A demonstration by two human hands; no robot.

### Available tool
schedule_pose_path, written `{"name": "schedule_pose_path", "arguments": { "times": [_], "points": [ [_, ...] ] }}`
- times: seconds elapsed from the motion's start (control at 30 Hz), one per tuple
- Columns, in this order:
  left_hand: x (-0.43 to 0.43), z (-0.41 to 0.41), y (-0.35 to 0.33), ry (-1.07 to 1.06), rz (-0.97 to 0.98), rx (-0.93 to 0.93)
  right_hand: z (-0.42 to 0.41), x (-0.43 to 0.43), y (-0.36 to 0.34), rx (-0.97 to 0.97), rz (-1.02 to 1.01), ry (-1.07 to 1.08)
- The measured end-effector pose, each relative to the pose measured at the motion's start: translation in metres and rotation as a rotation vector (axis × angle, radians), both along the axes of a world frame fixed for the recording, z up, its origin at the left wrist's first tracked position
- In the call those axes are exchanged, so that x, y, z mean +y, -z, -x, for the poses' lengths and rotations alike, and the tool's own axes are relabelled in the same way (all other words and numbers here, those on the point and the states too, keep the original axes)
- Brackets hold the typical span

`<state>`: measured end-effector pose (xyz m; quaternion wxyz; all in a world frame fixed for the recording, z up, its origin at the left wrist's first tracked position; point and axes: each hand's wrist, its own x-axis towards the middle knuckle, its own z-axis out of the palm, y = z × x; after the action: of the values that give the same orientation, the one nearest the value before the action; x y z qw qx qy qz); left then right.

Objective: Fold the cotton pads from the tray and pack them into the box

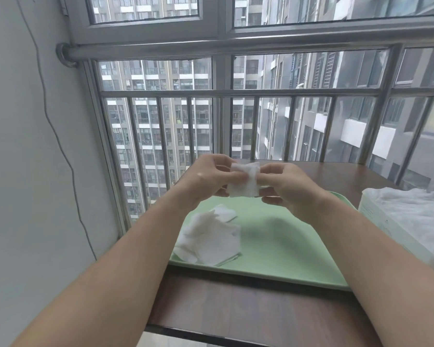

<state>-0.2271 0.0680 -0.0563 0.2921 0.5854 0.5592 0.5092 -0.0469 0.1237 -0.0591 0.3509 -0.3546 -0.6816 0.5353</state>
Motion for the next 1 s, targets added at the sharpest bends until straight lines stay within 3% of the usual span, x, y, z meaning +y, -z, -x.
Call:
{"name": "schedule_pose_path", "arguments": {
  "times": [0.33, 0.43, 0.73, 1.0],
  "points": [
    [0.005, -0.001, 0.005, -0.081, -0.029, 0.156, 0.000, 0.002, -0.003, 0.086, 0.109, -0.079],
    [0.005, -0.001, 0.006, -0.162, -0.031, 0.266, -0.001, 0.001, -0.001, 0.067, 0.041, -0.068],
    [-0.001, 0.016, 0.008, -0.154, 0.384, 0.717, -0.001, 0.009, 0.003, 0.046, 0.044, 0.096],
    [-0.001, 0.012, 0.008, -0.096, 0.427, 0.787, 0.000, 0.008, 0.004, 0.018, 0.024, 0.097]
  ]
}}
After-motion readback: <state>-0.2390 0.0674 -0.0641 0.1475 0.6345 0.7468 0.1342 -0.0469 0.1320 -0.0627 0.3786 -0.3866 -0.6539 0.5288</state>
